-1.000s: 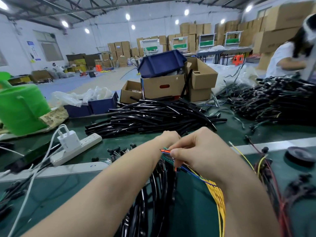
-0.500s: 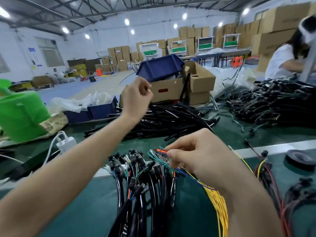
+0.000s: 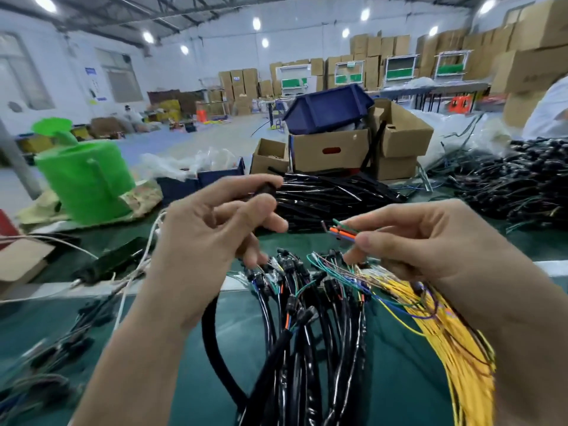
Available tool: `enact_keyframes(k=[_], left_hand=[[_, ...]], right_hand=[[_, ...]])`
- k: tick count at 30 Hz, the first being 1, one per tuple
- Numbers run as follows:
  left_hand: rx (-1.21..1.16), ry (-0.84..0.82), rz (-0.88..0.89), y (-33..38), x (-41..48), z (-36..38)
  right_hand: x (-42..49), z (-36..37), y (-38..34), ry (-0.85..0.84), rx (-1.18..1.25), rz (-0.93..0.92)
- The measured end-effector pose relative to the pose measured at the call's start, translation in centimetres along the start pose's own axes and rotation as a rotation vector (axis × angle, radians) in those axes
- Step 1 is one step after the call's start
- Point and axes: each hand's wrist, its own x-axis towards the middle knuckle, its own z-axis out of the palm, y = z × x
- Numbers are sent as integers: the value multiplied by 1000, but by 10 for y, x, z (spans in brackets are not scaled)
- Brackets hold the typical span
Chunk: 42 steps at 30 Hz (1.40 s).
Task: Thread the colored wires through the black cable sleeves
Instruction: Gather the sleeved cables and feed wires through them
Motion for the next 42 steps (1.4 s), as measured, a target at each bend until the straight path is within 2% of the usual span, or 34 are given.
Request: enact_keyframes(k=[4, 7, 9, 13, 17, 24, 36, 42], left_hand=[[126, -196, 60, 5, -8, -3], [352, -193, 180, 10, -12, -13], [436, -168, 171, 9, -10, -17], [434, -211, 101, 4, -4, -12], [430, -288, 109, 4, -3, -9], [432, -330, 112, 9, -5, -5], [539, -336, 115, 10, -9, -3], [581, -323, 117, 8, -12, 2]], right_hand=[[-3, 9, -9, -45, -13, -72], [-8, 10, -12, -83, -50, -139], [-7, 11, -12, -91, -35, -158], [-4, 14, -11, -90, -65, -137], [-2, 18, -15, -109, -70, -129], [-3, 21, -19, -57, -93, -110], [-6, 25, -23, 28, -255, 0], [-7, 24, -22, 11, -226, -1]])
